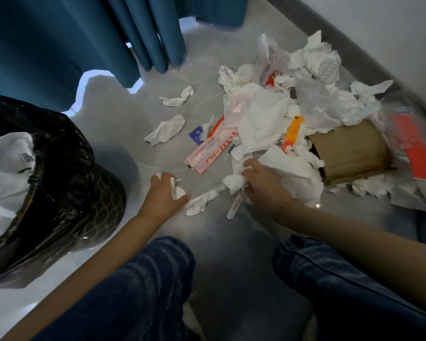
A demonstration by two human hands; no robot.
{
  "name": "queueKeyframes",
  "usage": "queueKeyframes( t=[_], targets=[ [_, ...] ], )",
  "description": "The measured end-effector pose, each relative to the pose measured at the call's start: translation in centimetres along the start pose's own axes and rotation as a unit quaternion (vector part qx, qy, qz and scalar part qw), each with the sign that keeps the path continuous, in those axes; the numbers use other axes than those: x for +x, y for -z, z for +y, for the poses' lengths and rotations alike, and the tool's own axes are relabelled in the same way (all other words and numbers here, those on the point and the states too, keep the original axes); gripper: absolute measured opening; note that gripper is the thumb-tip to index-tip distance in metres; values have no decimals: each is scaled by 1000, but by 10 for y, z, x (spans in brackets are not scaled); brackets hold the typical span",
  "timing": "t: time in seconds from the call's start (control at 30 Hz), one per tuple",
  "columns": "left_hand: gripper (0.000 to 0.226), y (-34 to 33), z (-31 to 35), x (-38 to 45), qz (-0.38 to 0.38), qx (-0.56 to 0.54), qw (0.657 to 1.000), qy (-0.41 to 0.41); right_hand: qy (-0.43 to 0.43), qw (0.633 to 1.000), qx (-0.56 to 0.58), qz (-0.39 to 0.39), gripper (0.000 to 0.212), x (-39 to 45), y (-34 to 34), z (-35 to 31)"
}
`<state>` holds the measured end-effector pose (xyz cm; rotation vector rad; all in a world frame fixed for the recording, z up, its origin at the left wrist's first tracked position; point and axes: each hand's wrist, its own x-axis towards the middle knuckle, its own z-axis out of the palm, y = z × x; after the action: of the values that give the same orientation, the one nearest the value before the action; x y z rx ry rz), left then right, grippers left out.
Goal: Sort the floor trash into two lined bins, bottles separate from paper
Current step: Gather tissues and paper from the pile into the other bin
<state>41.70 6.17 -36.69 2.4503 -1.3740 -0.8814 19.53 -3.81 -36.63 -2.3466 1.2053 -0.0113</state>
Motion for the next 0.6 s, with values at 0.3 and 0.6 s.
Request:
queueKeyframes(
  t=[0.3,0.6],
  targets=[
    [44,5,4,-3,-49,-31,998,-15,-81,953,285,68,17,-21,-1,1],
    [68,11,-15,-16,-35,26,999,-12,-195,934,298,-25,31,-20,3,-1]
  ],
)
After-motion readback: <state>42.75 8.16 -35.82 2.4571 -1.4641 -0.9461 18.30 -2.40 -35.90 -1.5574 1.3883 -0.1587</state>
